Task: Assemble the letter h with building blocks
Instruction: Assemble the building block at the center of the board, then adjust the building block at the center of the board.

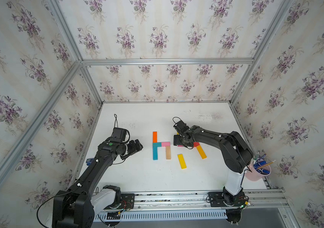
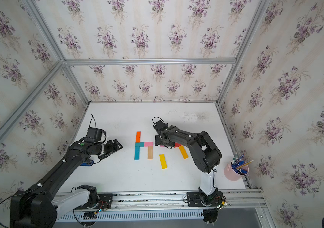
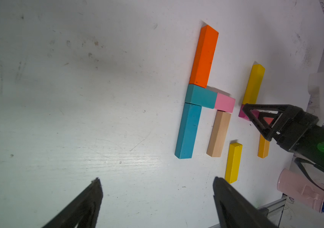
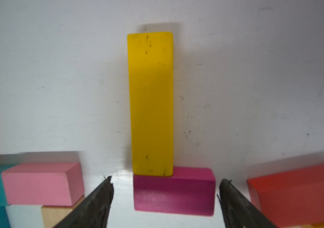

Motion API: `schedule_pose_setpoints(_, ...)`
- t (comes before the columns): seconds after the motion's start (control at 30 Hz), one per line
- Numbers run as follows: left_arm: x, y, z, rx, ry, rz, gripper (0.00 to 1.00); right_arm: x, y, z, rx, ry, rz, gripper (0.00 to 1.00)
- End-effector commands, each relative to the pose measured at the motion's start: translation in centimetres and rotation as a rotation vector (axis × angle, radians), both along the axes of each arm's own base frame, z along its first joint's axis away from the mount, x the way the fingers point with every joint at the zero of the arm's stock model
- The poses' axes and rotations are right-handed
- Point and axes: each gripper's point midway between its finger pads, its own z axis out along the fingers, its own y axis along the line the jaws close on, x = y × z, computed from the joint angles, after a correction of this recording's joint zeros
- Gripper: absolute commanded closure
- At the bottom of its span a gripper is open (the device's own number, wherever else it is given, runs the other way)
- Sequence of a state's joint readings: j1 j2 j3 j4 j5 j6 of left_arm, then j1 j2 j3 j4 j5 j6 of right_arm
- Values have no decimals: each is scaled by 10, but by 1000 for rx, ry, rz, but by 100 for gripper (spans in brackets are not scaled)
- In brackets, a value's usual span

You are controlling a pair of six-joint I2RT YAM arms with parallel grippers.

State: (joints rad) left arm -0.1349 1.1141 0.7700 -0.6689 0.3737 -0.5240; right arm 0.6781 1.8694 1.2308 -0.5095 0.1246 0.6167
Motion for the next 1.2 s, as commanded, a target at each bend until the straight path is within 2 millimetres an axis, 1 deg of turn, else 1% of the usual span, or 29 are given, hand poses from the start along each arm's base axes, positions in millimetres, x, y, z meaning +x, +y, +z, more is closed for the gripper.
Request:
schedule_pose_setpoints(0.0,3,-1,4,-3,-23,-7,10,5,-2,26,-13,-62,14,14)
schedule_pose_setpoints(0.07,3,-1,6,-5,-27,-8,10,10,-10,44,-34,-117,2,12)
schedule_pose_setpoints(0.13,3,-1,8,-5,-28,-8,10,15,-30,54,-42,-149,-26,10)
schedule_pose_setpoints(0.2,3,-1,11,-6,-36,-8,10,19,-52,51,-16,-134,-53,9)
schedule_pose_setpoints(0.23,4,-1,12,-8,-39,-8,10,22,-69,45,1,-118,-80,9)
schedule_pose_setpoints(0.27,4,-1,12,-7,-40,-6,10,23,-82,40,9,-95,-102,9)
schedule_pose_setpoints(0.33,5,-2,13,-10,-40,-7,10,24,-96,31,36,-61,-115,11)
schedule_pose_setpoints(0.4,7,-2,12,-15,-38,-6,10,28,-104,27,61,-51,-132,14)
schedule_pose_setpoints(0.47,7,-3,11,-20,-33,-4,10,30,-109,22,84,-33,-148,19)
schedule_pose_setpoints(0.53,7,-3,11,-22,-32,-2,10,31,-107,17,98,-25,-144,20)
schedule_pose_setpoints(0.7,6,-2,11,-12,-36,-7,10,23,-111,-7,74,21,-150,24)
schedule_pose_setpoints(0.77,6,-2,12,-11,-35,-9,10,18,-108,-14,91,38,-146,24)
schedule_pose_setpoints(0.83,5,-2,12,-12,-35,-9,10,14,-107,-16,104,42,-143,24)
schedule_pose_setpoints(0.93,5,-2,12,-10,-37,-9,10,7,-109,-14,105,38,-144,23)
schedule_pose_setpoints(1.0,4,-1,12,-10,-37,-8,10,3,-107,-12,115,36,-133,23)
schedule_pose_setpoints(1.17,3,-1,10,-13,-32,-4,10,-4,-105,-14,91,40,-106,24)
